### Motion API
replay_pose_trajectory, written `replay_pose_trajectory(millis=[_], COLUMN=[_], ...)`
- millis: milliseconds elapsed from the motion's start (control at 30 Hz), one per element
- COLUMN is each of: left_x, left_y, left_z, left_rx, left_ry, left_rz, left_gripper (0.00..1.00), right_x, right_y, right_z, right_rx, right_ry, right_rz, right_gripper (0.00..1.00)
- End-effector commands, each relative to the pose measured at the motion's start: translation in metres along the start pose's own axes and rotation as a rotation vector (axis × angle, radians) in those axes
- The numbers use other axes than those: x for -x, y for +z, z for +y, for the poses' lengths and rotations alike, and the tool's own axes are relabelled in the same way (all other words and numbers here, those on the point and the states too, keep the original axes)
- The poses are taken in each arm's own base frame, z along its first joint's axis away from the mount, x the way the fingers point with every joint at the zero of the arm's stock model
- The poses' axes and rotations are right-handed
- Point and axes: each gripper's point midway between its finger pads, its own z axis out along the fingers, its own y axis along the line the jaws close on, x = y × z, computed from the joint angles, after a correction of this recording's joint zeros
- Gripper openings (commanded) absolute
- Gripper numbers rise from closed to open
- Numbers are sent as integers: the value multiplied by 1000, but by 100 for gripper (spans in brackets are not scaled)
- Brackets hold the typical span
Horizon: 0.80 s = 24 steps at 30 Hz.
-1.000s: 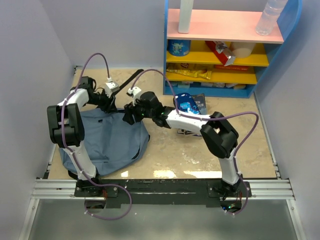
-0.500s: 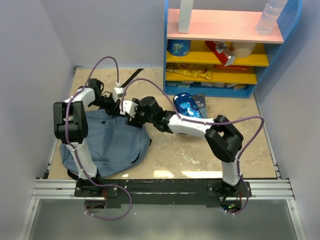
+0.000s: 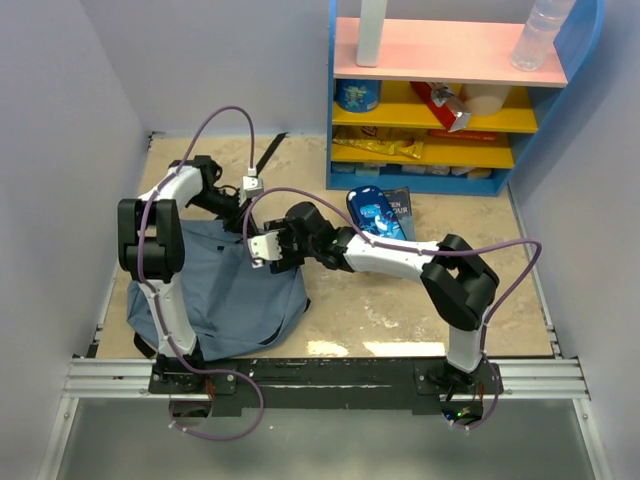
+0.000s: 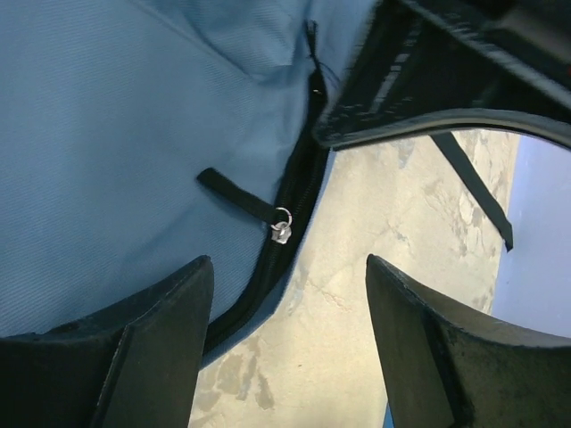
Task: Pack the student bag
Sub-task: Unzip the student bag at the center of the board.
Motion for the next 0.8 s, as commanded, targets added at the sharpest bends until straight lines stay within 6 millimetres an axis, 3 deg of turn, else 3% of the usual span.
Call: replay_pose_trajectory(millis=[0,167,333,567,667,767], left_x=[32,38,36,33,38,38], left_y=[-5,-7,-6,-10,-18,-38], left_z=[-30,-31,-30,-22,-16,-2], left_rx=[-141,-142,-143,-92,-55,5], left_ry=[19,48,44,52,56,28], left_rz=[-128,-152,-147,-116,-129,-163], left_gripper=[17,16,16,18,20,24], right_x=[18,11,13,4,4,-3], right_y=[-11,-1,15,38,43,48], right_z=[10,31,32,24,15,10], right_rx=[24,57,43,67,66,71], right_ry=[-104,-155,-193,-229,-227,-213], right_rz=[-47,-12,-5,49,50,60], right_gripper=[70,67,63,54,54,53])
